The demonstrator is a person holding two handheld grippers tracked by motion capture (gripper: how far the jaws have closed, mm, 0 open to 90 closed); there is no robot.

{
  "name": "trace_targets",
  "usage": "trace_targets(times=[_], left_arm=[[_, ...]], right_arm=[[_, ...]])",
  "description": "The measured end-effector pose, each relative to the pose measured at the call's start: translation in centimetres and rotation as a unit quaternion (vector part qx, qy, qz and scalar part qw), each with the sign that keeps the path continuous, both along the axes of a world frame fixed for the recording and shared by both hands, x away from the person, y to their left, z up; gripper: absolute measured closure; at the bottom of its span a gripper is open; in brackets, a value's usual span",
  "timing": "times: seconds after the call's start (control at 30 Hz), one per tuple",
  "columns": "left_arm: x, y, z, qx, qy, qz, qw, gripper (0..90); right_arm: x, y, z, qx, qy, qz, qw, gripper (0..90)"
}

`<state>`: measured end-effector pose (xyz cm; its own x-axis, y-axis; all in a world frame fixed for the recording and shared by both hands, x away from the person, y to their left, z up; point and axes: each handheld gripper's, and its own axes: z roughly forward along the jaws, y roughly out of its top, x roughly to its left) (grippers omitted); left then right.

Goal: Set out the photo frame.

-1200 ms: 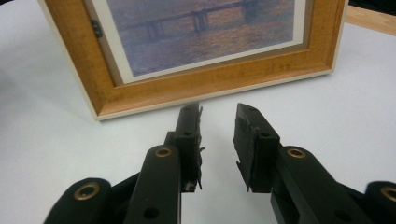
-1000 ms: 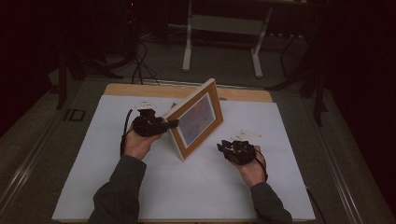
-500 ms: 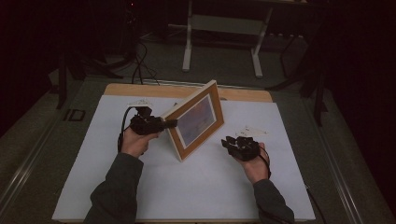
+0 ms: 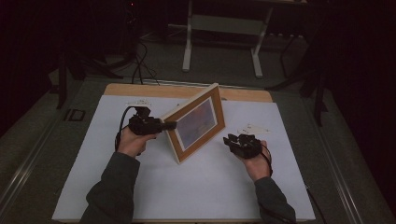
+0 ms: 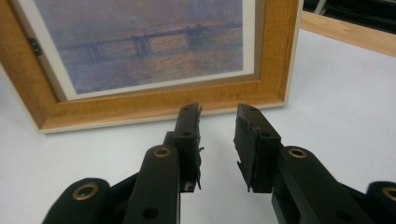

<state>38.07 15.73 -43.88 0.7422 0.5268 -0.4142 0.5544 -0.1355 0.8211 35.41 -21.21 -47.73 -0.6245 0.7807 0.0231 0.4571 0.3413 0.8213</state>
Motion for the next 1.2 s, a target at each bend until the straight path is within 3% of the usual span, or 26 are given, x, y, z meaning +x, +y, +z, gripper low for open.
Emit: trace_targets(times=[0.23,0.4,0.63,0.77,0.87,0.93,1.03,1.1,1.17,1.2], left_arm=[[0.0,0.0,0.0,-0.002,0.001,-0.029,0.9996,70.0],[0.2,-0.1,-0.1,-0.007,0.001,-0.053,0.9986,70.0],[0.8,-0.3,-0.1,-0.008,0.001,-0.084,0.9964,69.8],[1.2,-0.6,-0.2,-0.009,-0.002,-0.115,0.9933,69.7],[1.0,-0.9,-0.1,-0.001,-0.003,-0.092,0.9957,68.7],[0.4,-1.0,-0.3,0.02,0.0,-0.06,0.998,55.5],[-1.9,-0.6,-1.4,0.011,0.0,-0.007,0.9999,46.7],[-3.7,-0.5,-2.5,0.03,-0.007,0.02,0.9993,48.7],[-4.8,-0.7,-3.3,0.058,-0.016,0.037,0.9975,59.9],[-5.0,-0.7,-3.5,0.053,-0.02,0.034,0.9978,63.8]], right_arm=[[1.5,-0.4,0.3,0.003,0.004,-0.012,0.9999,66.4],[3.5,-1.2,0.4,0.026,0.019,-0.016,0.9994,53.1],[5.7,-1.6,1.0,0.026,0.023,-0.004,0.9994,33.6],[6.9,-1.4,0.7,0.037,0.048,0.025,0.9979,25.8],[7.8,-1.3,0.0,0.041,0.063,0.046,0.9961,24.3],[8.2,-1.5,-0.2,0.051,0.07,0.061,0.9944,23.8],[8.5,-1.7,-0.5,0.06,0.072,0.073,0.9929,23.4],[8.6,-2.0,-0.6,0.073,0.079,0.085,0.9906,25.5],[8.6,-2.2,-0.7,0.076,0.077,0.087,0.9904,28.4],[8.6,-2.3,-0.7,0.075,0.075,0.085,0.9907,31.9]])
